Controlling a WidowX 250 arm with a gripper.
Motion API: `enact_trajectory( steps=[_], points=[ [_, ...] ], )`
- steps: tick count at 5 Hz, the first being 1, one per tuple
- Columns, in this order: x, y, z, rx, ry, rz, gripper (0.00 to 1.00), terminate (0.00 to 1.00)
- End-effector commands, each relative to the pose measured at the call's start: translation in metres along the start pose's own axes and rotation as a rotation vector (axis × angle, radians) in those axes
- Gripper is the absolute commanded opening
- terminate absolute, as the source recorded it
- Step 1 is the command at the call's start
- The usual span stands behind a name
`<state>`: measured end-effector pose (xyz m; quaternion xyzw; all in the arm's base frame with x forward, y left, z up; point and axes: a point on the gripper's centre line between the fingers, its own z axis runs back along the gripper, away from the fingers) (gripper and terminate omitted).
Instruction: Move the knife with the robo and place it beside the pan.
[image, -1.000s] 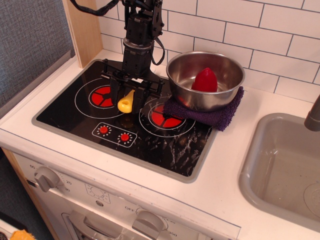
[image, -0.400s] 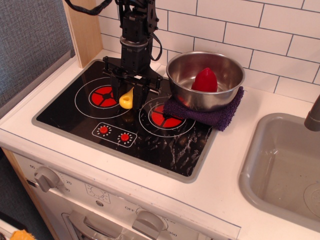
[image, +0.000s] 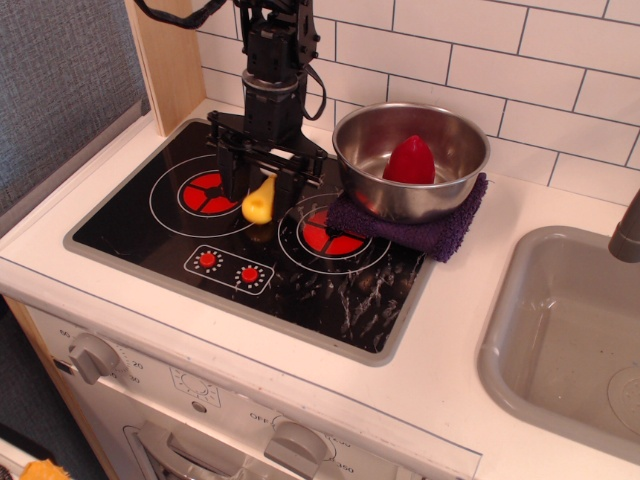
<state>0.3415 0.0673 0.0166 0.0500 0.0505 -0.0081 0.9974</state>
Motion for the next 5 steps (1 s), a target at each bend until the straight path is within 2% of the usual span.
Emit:
enact_trajectory(
  steps=[1, 2, 3, 4, 5],
  points=[
    [-0.001, -0.002, 0.067, 0.078, -0.188, -0.066, 1.00, 0.00],
    [-0.013, -0.005, 0.072, 0.073, -0.192, -0.036, 1.00, 0.00],
    [-0.017, -0.007, 0.068, 0.013, -0.189, -0.021, 1.00, 0.00],
    [-0.017, -0.007, 0.068, 0.013, -0.189, -0.021, 1.00, 0.00],
    [-0.017, -0.007, 0.068, 0.013, -0.189, -0.021, 1.00, 1.00]
  ],
)
